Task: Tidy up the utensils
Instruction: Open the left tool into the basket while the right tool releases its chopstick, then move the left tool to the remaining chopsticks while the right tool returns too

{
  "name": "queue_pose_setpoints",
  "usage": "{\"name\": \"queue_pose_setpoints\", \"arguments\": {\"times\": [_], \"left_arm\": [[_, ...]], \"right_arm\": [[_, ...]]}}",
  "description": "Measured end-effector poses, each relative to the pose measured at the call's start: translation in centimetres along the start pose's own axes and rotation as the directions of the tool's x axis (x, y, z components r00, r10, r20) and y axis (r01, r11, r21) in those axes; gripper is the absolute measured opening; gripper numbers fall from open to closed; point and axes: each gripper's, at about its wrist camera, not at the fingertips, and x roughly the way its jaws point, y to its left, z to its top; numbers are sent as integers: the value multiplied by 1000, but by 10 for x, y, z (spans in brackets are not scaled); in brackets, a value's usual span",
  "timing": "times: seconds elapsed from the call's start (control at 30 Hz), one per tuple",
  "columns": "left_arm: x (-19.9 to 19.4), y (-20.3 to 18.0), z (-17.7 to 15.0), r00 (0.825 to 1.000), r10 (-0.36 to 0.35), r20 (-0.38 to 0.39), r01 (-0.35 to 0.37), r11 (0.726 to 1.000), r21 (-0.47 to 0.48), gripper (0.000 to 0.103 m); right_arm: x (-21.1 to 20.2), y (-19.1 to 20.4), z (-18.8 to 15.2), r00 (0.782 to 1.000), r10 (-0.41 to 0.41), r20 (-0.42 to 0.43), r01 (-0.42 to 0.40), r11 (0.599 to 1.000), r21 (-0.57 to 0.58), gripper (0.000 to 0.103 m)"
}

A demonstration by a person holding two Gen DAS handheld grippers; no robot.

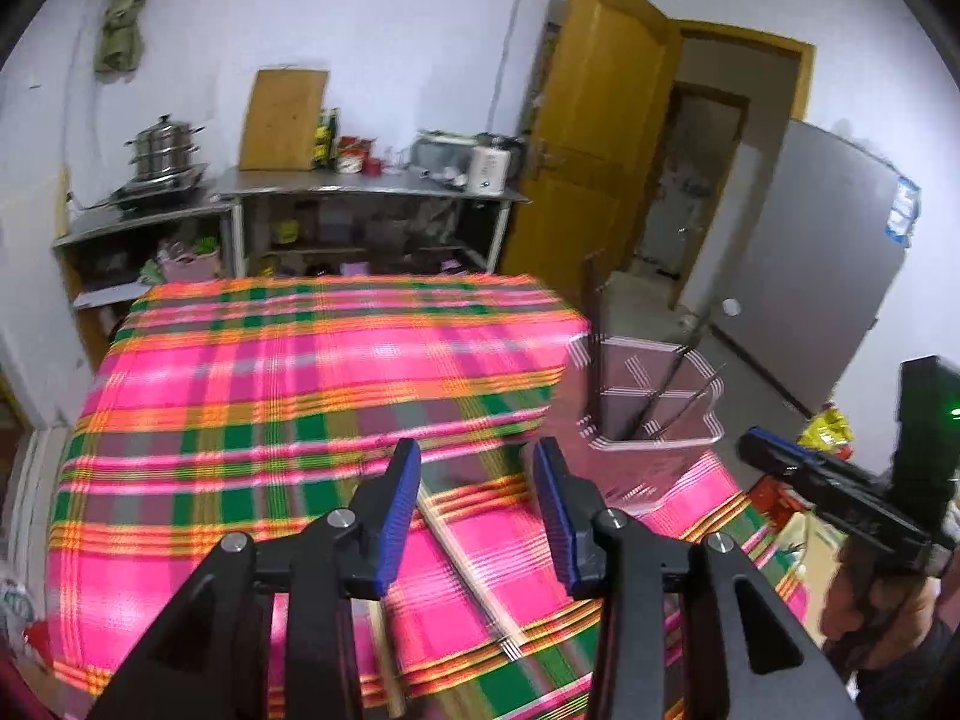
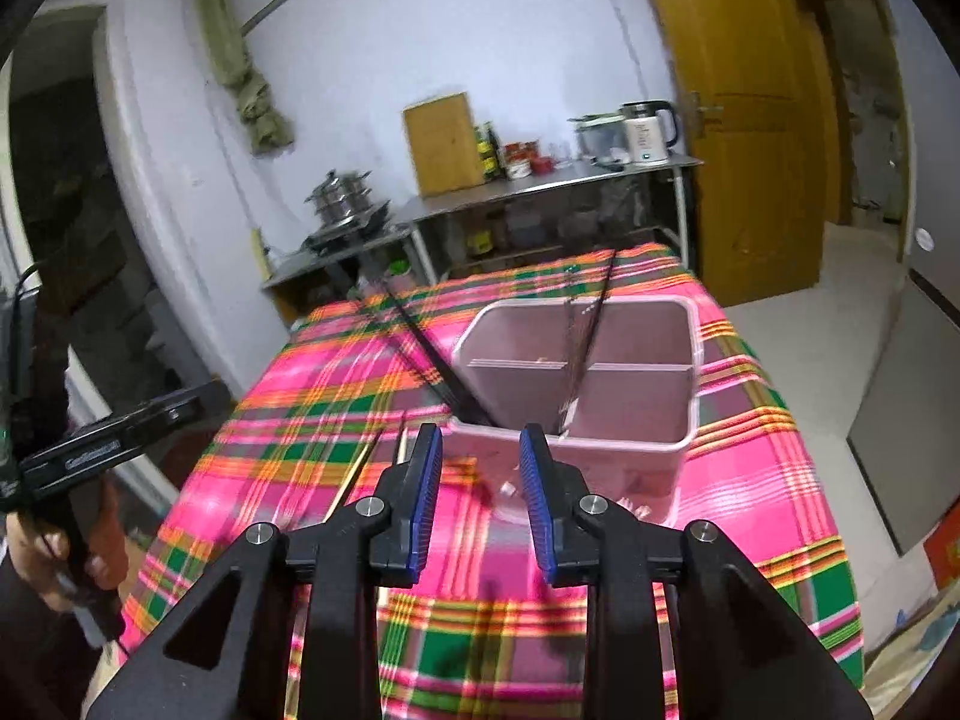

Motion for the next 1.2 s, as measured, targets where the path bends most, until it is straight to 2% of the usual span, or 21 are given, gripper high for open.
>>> {"name": "queue_pose_setpoints", "arguments": {"times": [0.3, 0.4, 0.6, 0.97, 1.2], "left_arm": [[32, 43, -43, 987, 105, -123, -111, 993, -50, 41], [48, 50, -54, 979, 115, -166, -127, 990, -63, 41], [83, 57, -74, 961, 129, -243, -145, 988, -51, 41], [105, 60, -89, 950, 138, -279, -154, 987, -36, 41], [109, 60, -94, 948, 143, -285, -157, 987, -27, 45]], "right_arm": [[51, 37, -34, 987, 45, -154, -58, 995, -78, 28], [70, 45, -46, 979, 45, -199, -63, 994, -88, 27], [110, 55, -61, 959, 37, -279, -69, 992, -103, 18], [164, 62, -71, 931, 27, -364, -72, 991, -111, 13], [172, 63, -71, 929, 29, -368, -76, 991, -114, 13]]}}
